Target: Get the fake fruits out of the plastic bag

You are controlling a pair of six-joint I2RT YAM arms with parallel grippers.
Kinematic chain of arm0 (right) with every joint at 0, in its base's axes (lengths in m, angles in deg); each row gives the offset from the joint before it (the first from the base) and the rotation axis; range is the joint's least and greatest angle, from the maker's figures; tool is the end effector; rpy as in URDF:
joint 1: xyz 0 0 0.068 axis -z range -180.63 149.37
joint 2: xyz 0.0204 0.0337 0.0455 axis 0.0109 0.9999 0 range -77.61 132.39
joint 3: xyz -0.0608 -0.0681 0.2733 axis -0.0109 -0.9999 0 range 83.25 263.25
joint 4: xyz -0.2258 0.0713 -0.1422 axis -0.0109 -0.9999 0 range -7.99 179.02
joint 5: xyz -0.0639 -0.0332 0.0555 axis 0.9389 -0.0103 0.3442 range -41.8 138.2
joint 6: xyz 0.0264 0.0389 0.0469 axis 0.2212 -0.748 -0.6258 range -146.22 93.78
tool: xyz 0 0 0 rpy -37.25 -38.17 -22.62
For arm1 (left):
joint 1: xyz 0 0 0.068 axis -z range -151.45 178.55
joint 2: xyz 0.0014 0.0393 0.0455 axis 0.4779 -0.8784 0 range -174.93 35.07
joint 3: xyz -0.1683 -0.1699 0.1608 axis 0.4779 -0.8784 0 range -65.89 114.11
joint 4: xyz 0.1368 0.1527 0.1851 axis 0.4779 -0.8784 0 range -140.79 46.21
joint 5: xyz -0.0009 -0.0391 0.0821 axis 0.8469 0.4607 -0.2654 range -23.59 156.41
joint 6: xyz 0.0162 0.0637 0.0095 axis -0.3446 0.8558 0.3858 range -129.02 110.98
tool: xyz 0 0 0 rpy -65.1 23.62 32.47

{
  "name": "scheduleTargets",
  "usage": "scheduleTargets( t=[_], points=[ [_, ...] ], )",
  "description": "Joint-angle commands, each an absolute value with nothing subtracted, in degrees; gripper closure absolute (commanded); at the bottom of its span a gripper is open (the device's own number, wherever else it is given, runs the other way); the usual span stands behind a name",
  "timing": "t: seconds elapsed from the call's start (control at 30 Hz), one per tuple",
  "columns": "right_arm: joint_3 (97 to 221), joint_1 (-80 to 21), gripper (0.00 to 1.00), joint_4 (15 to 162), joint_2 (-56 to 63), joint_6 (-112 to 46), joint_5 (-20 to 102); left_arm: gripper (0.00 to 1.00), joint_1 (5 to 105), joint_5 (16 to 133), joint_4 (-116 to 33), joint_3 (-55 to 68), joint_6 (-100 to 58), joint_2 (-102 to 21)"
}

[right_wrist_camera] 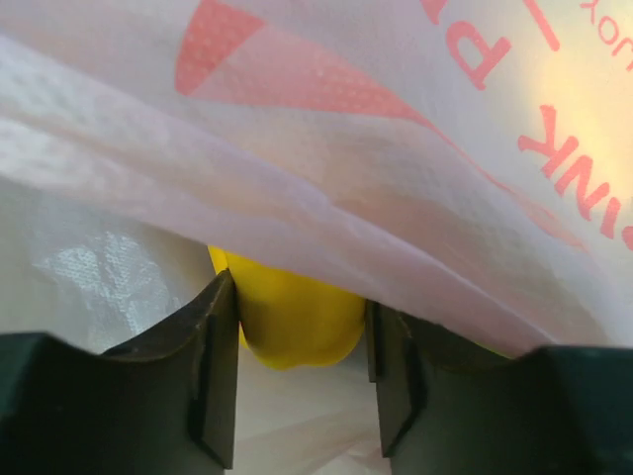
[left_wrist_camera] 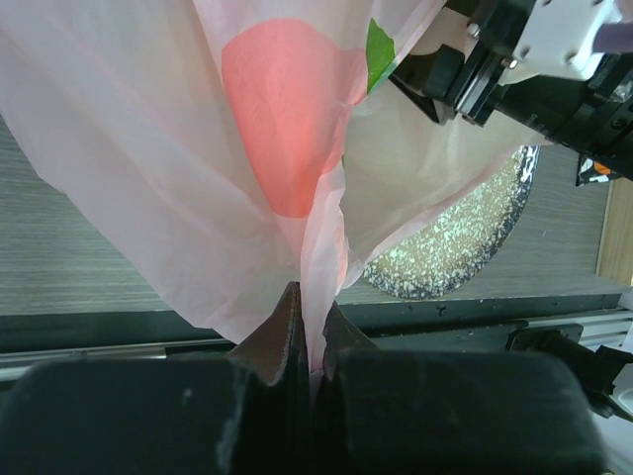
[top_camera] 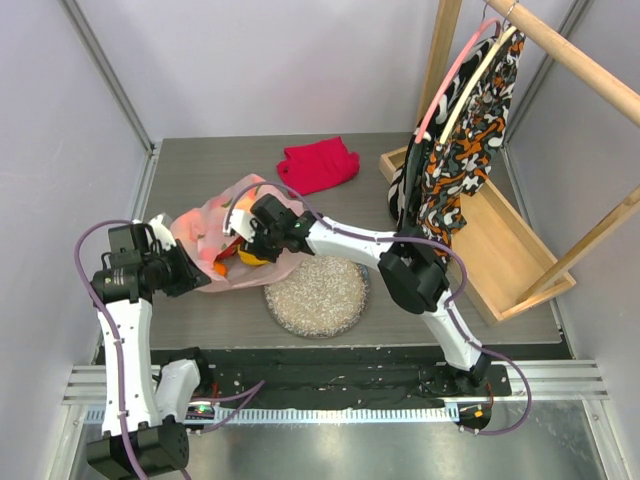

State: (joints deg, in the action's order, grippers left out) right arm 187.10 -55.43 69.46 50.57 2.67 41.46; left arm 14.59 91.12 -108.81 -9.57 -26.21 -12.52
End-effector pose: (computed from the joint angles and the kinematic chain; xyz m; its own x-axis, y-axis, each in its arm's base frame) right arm 0.3097 0.4500 0.1933 0.0659 -0.7390 -0.6705 -0.9462 0.1670 -0.2770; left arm 0.1484 0.0141 0.3177 -0.7730 -0.4688 -0.4274 -0.2329 0.8364 -0.4962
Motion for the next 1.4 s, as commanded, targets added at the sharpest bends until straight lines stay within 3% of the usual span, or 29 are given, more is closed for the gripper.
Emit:
scheduleTargets(
  t=[0.0,0.13,0.3,0.47,0.7,0.9,1.2,1.23,1.33,1.37],
  points=[
    [187.73,-55.73,0.73,70.91,48.35,2.52,44.52,0.98,14.13,93.39,-106.99,-9.29,-26.78,-12.57],
    [188.54,-55.03,0.81,69.94,41.67,0.94,37.5,0.98,14.04,93.48,-105.24,-9.11,-26.78,-13.53],
    [183.98,-54.42,0.84,64.68,28.34,0.59,32.13,0.98,14.13,92.43,-103.21,-8.58,-26.25,-14.76],
    [173.18,-50.82,0.84,62.04,14.61,0.84,24.48,0.98,14.13,91.9,-100.84,-7.71,-26.51,-16.34],
    [157.97,-45.38,0.84,48.68,0.8,9.1,25.53,0.98,14.13,91.99,-99.87,-7.18,-27.57,-17.58],
    [148.2,-41.41,0.84,48.58,1.31,6.14,29.38,0.98,13.96,91.46,-99.87,-6.74,-27.57,-17.58],
    [148.9,-40.0,0.82,65.98,11.59,-2.49,31.15,0.98,13.52,91.11,-101.88,-7.61,-26.43,-16.08],
    [149.07,-40.0,0.8,66.42,13.34,-2.23,30.98,0.98,13.52,91.11,-102.15,-8.31,-26.25,-16.0],
    [148.73,-39.91,0.49,66.26,14.15,-0.91,32.03,0.97,13.52,91.81,-103.29,-9.11,-25.46,-15.82],
    [148.64,-40.0,0.32,65.47,13.54,-0.64,32.38,0.97,13.52,91.81,-103.73,-8.94,-25.29,-15.82]
  ],
)
